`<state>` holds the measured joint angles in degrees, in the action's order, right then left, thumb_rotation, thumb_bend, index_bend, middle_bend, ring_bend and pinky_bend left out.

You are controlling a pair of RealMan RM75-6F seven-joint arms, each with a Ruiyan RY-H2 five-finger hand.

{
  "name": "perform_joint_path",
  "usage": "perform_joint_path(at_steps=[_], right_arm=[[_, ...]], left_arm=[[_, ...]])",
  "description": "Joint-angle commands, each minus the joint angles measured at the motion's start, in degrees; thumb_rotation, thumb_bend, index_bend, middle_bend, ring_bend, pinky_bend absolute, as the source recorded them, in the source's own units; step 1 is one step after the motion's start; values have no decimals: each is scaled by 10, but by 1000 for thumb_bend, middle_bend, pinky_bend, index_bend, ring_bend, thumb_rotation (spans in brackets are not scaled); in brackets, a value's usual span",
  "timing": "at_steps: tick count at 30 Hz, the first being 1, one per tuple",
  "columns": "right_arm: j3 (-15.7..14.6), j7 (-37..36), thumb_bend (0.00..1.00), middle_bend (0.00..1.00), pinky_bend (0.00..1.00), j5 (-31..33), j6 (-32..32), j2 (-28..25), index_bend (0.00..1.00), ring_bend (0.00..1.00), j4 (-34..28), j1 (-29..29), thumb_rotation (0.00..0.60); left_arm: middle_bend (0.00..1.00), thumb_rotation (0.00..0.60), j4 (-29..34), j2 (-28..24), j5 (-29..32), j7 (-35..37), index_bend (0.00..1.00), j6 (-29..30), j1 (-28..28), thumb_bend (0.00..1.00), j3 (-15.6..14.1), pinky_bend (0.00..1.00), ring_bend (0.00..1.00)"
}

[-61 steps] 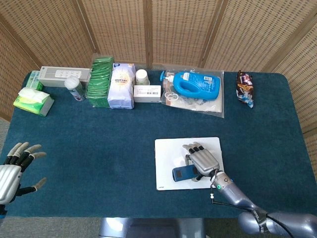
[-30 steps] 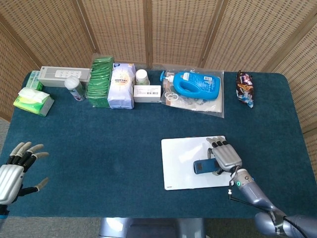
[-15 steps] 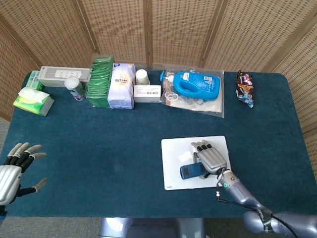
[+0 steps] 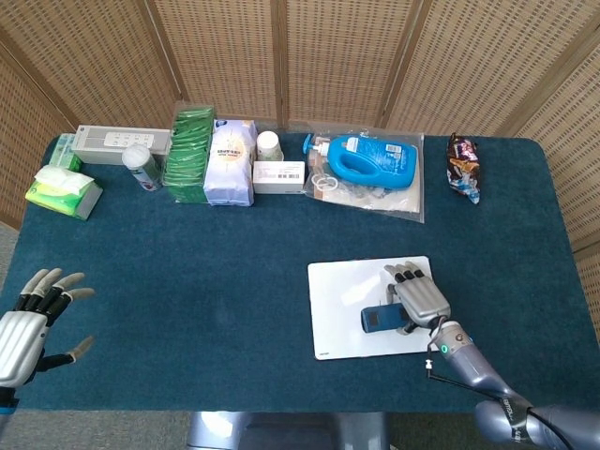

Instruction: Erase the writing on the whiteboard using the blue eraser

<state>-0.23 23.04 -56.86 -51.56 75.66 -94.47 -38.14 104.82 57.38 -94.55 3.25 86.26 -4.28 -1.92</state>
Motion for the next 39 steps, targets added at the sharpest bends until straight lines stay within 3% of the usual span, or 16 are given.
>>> perform_joint_path(at_steps=[1,13,25,39], right_arm=[[3,0,109,82,0,7,-4,-13,557,0,-1,2,600],[34,6,109,80,0,25,15,-3,555,0,-1,-25,600],[29,13,108,77,0,36,31,45,556,0,38,-38,600],[20,-8,109,77,0,34,25,33,559,0,62,-19,600]], left_arm=[[181,600,-1,1,1,1,263,-1,-1,295,0,0,39],[181,600,-6,0,2,8,263,1,1,295,-1,0,39],[181,600,-6,-7,-1,10,263,12,9,294,-5,0,39],[181,600,-2,-9,-4,8,263,13,9,294,-5,0,39]])
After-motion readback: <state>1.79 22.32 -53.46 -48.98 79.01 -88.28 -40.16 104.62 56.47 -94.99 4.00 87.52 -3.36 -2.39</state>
